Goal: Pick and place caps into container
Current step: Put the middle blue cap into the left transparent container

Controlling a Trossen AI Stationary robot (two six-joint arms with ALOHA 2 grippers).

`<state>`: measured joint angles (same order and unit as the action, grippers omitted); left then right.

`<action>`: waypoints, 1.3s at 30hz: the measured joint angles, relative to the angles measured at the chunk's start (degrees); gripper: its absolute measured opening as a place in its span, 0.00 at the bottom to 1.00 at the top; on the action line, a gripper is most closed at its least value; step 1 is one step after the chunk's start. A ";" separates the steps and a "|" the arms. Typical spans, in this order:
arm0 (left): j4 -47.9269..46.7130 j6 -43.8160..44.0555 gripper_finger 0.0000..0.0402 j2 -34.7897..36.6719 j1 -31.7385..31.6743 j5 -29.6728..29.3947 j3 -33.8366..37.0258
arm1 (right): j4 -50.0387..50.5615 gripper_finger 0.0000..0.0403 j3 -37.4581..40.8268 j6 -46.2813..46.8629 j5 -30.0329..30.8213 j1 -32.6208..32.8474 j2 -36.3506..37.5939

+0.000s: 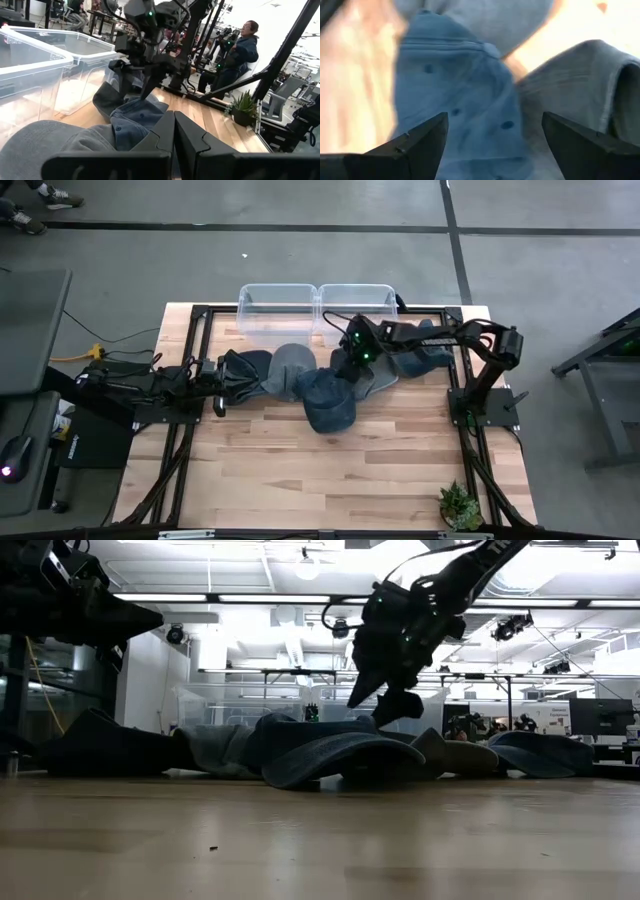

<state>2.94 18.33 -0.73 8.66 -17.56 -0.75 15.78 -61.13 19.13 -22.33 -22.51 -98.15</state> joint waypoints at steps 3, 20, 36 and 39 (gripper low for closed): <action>-0.02 0.00 0.00 0.00 -0.02 0.00 0.00 | 2.16 0.79 -1.31 0.16 -4.03 -1.36 0.00; -0.01 0.00 0.00 0.01 -0.01 0.07 0.00 | 7.58 0.79 -1.39 0.99 -4.23 -3.75 -0.07; -0.02 0.00 0.00 0.01 0.00 0.09 0.00 | 6.97 0.79 -1.39 3.41 7.97 1.48 -0.13; -0.01 0.00 0.00 0.02 0.00 0.09 0.00 | 6.81 0.79 -1.39 5.38 9.38 1.69 -0.13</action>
<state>2.93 18.33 -0.71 8.67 -17.47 -0.75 22.59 -62.52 24.51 -12.95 -20.82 -98.28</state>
